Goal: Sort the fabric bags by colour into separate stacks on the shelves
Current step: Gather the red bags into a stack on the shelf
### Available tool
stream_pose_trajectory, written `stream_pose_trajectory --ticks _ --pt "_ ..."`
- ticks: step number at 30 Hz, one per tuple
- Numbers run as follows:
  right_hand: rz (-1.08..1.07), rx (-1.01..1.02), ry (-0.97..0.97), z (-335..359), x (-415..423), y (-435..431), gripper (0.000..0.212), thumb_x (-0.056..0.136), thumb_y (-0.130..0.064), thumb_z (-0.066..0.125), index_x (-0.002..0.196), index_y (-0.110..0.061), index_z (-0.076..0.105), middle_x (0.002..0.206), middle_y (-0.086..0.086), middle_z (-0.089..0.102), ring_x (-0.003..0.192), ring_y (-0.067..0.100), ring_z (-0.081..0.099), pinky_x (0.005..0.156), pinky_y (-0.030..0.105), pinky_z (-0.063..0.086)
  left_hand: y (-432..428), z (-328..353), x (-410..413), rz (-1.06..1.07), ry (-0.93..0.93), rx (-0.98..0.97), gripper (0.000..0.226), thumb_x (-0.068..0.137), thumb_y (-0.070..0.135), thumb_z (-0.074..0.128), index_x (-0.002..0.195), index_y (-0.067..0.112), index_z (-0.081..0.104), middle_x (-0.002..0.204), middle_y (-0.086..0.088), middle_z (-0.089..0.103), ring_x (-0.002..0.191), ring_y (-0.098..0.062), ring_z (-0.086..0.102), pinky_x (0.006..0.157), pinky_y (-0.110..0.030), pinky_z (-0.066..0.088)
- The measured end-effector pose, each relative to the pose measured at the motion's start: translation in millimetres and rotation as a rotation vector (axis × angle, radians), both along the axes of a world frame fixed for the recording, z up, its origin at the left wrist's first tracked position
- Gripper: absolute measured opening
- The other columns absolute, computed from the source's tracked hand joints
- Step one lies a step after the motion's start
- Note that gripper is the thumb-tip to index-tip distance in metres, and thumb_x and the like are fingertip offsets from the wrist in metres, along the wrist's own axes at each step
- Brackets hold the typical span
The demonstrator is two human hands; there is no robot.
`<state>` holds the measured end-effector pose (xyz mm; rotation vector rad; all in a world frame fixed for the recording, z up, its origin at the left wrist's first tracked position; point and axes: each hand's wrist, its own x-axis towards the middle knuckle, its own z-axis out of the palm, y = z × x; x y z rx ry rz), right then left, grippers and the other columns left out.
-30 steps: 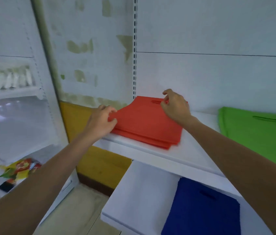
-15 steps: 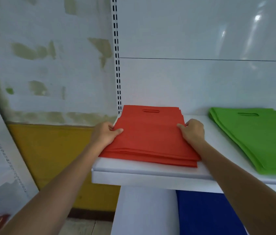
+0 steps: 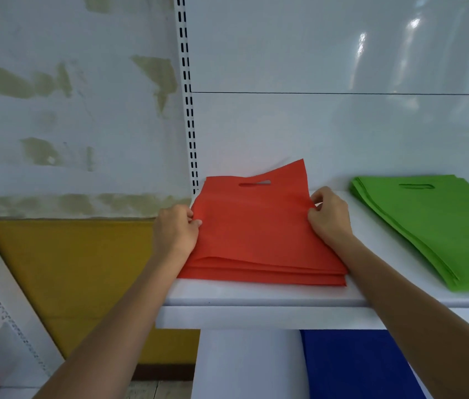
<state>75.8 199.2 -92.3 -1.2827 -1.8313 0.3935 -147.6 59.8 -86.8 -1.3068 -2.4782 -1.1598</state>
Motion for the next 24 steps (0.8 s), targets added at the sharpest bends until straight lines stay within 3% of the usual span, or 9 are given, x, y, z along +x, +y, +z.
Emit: stream_pose_trajectory --ticks 4,7,10,15,17,20,24 --pt "0.098 -0.115 0.075 2 1 1 0.049 0.080 -0.002 0.049 0.126 -0.017 0.045 0.111 0.012 0.059 0.094 0.026 0.056 0.079 0.034 0.047 1 -1 -1 -0.007 0.034 0.002 0.025 0.088 0.018 0.062 0.110 0.006 0.066 0.107 -0.014 0.068 0.103 -0.030 0.060 0.087 -0.036 0.047" --pt "0.064 -0.129 0.019 2 -1 3 0.049 0.083 -0.005 0.048 0.131 -0.018 0.051 0.125 0.009 0.057 0.111 0.025 0.053 0.093 0.031 0.040 0 0 3 -0.003 0.128 0.023 0.023 0.090 0.015 0.058 0.111 0.009 0.066 0.110 -0.012 0.065 0.106 -0.028 0.057 0.085 -0.036 0.045" --pt "-0.012 0.034 -0.050 1 -3 3 0.039 0.086 -0.007 0.050 0.124 -0.010 0.059 0.128 0.009 0.059 0.112 0.026 0.055 0.097 0.028 0.037 -1 -1 5 -0.029 0.251 0.077 0.023 0.091 0.012 0.055 0.112 0.010 0.065 0.107 -0.012 0.062 0.105 -0.027 0.054 0.083 -0.035 0.043" --pt "0.007 0.459 -0.035 11 2 -12 0.036 0.083 0.005 0.049 0.114 -0.004 0.063 0.115 0.014 0.063 0.097 0.033 0.062 0.079 0.034 0.046 -4 5 5 -0.118 0.230 0.049 0.034 0.091 0.008 0.053 0.126 0.007 0.055 0.106 -0.018 0.066 0.100 -0.033 0.059 0.083 -0.038 0.045" --pt "0.010 0.556 -0.023 23 9 -19 0.036 0.082 0.005 0.047 0.112 -0.002 0.065 0.113 0.015 0.063 0.092 0.032 0.064 0.072 0.033 0.046 -10 9 8 -0.165 0.275 0.068 0.032 0.091 0.004 0.052 0.122 0.008 0.059 0.101 -0.020 0.065 0.097 -0.035 0.058 0.082 -0.039 0.044" --pt "-0.003 0.626 0.024 44 35 -24 0.038 0.082 0.001 0.043 0.113 0.000 0.065 0.114 0.017 0.062 0.094 0.032 0.064 0.074 0.034 0.050 -15 19 28 -0.175 0.397 0.115 0.029 0.088 -0.001 0.051 0.112 0.006 0.066 0.098 -0.018 0.065 0.095 -0.036 0.056 0.078 -0.041 0.046" --pt "-0.106 0.580 0.032 55 116 -27 0.038 0.082 0.003 0.044 0.115 -0.001 0.065 0.119 0.015 0.061 0.104 0.031 0.061 0.088 0.031 0.044 0 31 100 -0.290 0.369 0.178 0.033 0.086 0.001 0.052 0.116 0.006 0.063 0.106 -0.017 0.061 0.104 -0.034 0.055 0.091 -0.038 0.041"
